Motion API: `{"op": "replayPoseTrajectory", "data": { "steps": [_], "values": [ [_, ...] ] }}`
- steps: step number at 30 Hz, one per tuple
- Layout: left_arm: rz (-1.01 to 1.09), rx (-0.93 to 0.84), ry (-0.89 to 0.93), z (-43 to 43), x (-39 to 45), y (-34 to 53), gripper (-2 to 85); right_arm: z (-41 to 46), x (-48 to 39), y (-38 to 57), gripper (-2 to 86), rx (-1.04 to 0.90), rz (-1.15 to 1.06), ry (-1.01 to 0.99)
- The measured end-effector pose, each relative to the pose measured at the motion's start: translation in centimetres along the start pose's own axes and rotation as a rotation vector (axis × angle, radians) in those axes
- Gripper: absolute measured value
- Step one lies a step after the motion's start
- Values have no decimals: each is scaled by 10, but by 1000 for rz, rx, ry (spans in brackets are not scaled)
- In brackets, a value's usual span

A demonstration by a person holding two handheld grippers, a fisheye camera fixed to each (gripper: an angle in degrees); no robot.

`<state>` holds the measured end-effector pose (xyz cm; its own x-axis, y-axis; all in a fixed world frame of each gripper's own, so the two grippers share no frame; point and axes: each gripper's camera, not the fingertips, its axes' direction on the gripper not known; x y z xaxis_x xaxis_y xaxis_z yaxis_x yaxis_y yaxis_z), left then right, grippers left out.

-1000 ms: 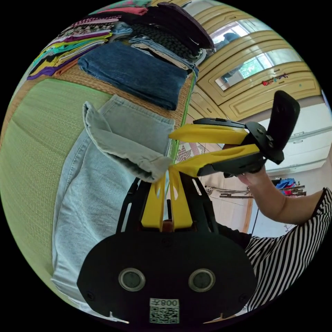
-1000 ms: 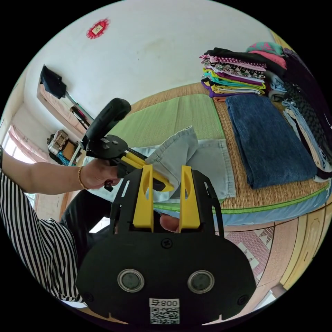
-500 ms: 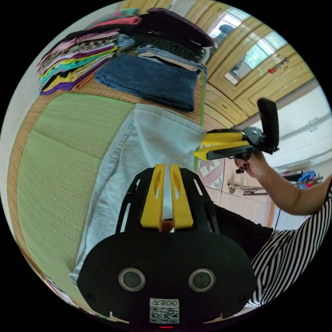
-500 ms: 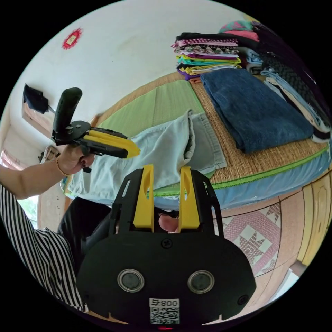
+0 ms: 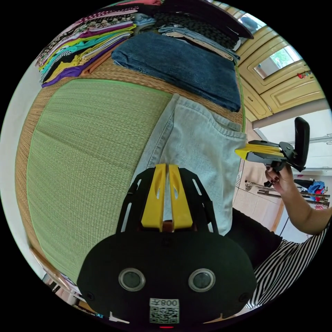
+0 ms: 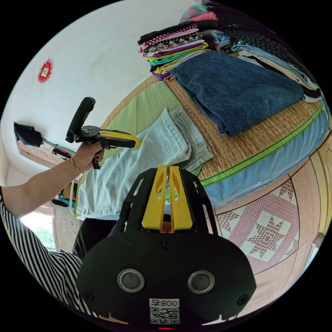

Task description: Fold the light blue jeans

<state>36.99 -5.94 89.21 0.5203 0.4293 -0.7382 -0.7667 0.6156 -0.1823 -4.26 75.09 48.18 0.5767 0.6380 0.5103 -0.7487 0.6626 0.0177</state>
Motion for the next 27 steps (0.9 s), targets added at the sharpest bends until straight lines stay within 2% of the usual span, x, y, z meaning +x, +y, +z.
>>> {"op": "replayPoseTrajectory", "data": {
  "steps": [11,17,23,27],
  "values": [
    [-11,226,-77,-85,-1,18,3,-63,-10,10,2,182,-59,-67],
    [-77,122,-44,-65,-11,6,2,-25,23,10,2,92,35,-25],
    [-60,190,-53,-103,-11,18,2,-35,23,16,1,128,24,-32],
    [-80,155,-35,-108,-17,22,3,-20,33,17,2,99,80,-22]
  ]
}}
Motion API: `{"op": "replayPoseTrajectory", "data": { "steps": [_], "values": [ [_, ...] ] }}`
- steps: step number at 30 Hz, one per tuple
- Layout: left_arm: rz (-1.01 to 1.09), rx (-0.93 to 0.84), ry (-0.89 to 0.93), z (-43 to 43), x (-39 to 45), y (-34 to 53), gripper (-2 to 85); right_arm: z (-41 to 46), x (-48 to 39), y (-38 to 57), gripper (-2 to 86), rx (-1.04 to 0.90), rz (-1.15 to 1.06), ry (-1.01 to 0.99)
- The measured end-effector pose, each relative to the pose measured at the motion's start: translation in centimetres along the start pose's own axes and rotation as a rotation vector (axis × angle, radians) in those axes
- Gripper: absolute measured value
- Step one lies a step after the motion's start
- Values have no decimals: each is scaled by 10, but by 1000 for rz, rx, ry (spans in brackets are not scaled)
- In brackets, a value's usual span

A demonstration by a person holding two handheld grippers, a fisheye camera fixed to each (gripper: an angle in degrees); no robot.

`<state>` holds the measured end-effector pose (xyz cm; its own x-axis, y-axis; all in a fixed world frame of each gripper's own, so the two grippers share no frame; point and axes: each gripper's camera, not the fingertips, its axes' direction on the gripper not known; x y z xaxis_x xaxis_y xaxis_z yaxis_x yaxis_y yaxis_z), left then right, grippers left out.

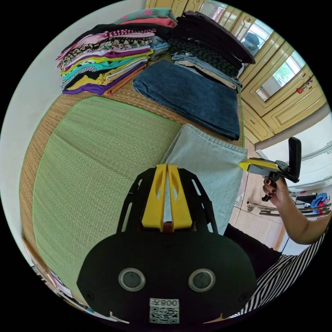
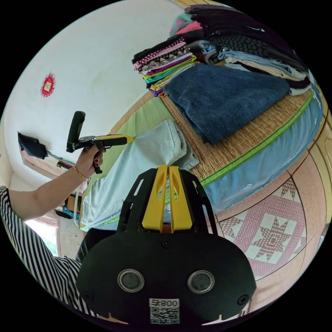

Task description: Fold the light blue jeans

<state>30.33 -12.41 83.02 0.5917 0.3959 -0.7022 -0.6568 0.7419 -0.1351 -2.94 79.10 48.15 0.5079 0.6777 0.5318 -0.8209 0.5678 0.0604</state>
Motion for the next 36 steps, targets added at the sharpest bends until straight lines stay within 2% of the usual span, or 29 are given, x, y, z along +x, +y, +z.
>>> {"op": "replayPoseTrajectory", "data": {
  "steps": [6,12,19,25,29,36],
  "values": [
    [-13,-44,-20,-19,-7,14,5,13,4,4,2,-4,64,-19],
    [-72,79,-6,-92,-29,50,5,9,-10,2,3,-7,91,18],
    [-245,147,28,-189,-82,156,9,-1,-50,7,1,15,111,171],
    [-515,93,-22,-260,-138,282,28,23,-132,-12,1,21,-33,151],
    [-671,103,-29,-308,-169,356,44,85,-212,-30,3,-84,-203,31],
    [-720,112,-58,-373,-209,420,68,222,-383,-37,26,-330,-532,-176]
  ]
}}
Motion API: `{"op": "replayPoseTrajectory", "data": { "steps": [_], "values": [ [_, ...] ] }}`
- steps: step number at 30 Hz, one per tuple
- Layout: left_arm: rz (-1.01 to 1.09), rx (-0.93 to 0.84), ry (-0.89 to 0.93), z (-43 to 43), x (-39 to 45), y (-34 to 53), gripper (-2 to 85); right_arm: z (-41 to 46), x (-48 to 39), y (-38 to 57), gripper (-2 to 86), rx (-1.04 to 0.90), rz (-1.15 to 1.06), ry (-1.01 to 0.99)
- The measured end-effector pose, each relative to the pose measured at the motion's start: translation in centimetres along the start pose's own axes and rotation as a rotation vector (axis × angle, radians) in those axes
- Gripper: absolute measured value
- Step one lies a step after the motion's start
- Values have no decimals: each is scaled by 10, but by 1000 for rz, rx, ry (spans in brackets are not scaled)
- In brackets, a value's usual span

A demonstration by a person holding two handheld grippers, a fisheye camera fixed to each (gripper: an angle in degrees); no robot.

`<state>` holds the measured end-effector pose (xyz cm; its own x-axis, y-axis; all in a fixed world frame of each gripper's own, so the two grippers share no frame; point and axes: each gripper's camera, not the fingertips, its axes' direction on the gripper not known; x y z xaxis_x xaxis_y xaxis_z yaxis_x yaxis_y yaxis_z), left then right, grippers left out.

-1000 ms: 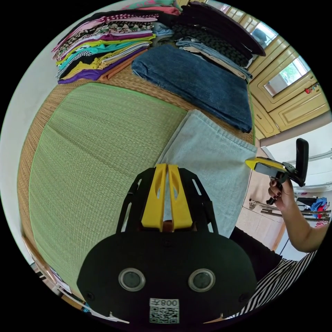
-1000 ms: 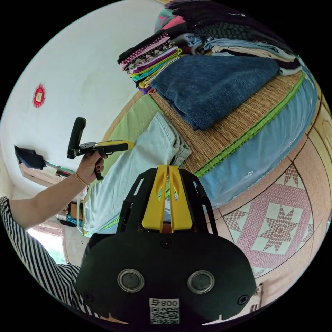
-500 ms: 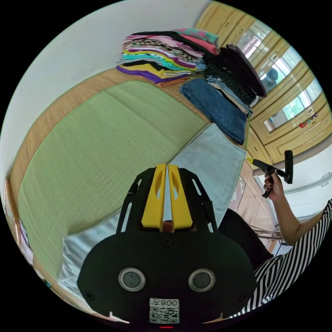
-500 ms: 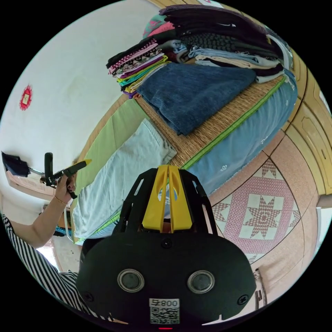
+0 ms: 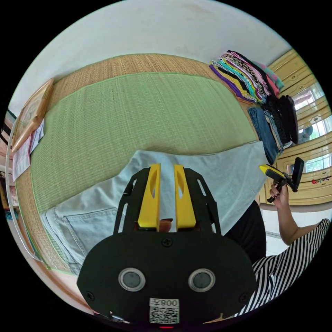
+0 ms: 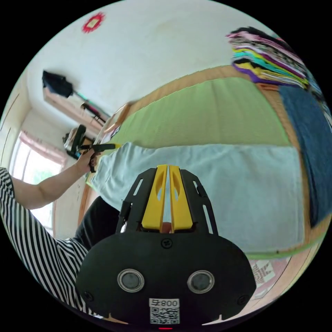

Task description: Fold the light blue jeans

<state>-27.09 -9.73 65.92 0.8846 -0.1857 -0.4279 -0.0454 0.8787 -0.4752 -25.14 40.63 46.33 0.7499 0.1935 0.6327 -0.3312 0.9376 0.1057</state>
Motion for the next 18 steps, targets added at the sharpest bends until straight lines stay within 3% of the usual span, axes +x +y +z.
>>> {"op": "replayPoseTrajectory", "data": {
  "steps": [6,18],
  "values": [
    [-31,-58,-4,-33,-64,14,59,108,-82,-100,79,-141,-196,-145],
    [27,91,185,-144,-135,87,5,311,-191,-256,98,-384,-413,-219]
  ]
}}
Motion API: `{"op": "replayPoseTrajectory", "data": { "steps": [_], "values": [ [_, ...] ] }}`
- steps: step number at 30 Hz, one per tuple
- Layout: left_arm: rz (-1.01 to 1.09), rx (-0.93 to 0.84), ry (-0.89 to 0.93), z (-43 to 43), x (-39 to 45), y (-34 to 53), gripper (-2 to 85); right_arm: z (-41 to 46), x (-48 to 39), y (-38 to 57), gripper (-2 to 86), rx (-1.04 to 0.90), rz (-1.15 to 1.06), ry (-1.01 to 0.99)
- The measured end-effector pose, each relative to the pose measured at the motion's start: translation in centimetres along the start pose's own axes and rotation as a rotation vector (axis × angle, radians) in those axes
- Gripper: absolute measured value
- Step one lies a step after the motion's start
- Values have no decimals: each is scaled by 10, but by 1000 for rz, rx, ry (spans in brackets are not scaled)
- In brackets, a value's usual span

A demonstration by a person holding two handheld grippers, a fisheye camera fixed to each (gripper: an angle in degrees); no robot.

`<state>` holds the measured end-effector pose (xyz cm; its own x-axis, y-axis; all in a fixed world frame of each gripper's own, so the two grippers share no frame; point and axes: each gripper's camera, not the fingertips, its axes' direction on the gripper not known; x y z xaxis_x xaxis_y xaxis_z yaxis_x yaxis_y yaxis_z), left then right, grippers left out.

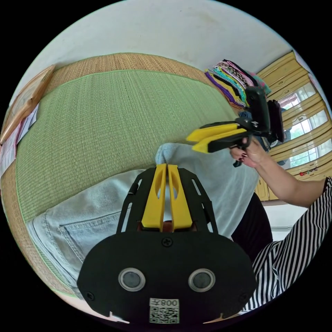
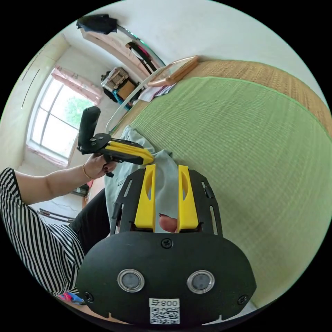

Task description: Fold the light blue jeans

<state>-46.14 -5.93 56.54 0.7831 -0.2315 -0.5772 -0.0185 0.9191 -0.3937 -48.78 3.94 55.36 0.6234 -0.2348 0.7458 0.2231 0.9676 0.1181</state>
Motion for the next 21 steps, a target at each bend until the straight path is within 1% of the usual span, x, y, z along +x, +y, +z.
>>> {"op": "replayPoseTrajectory", "data": {
  "steps": [2,5,12,16,18,21],
  "values": [
    [11,23,2,-24,-5,13,4,15,-10,-18,94,-26,-47,-7],
    [31,43,6,-52,-10,29,3,27,-28,-28,89,-47,-97,37],
    [25,78,39,-109,-27,58,5,34,-46,-45,74,-36,-114,0],
    [10,88,49,-143,-39,72,7,45,-37,-69,64,-71,-68,-9],
    [-11,96,42,-163,-47,81,8,50,-25,-79,48,-84,-1,-32],
    [-97,142,-46,-211,-70,107,15,50,-12,-83,28,-86,55,-50]
  ]
}}
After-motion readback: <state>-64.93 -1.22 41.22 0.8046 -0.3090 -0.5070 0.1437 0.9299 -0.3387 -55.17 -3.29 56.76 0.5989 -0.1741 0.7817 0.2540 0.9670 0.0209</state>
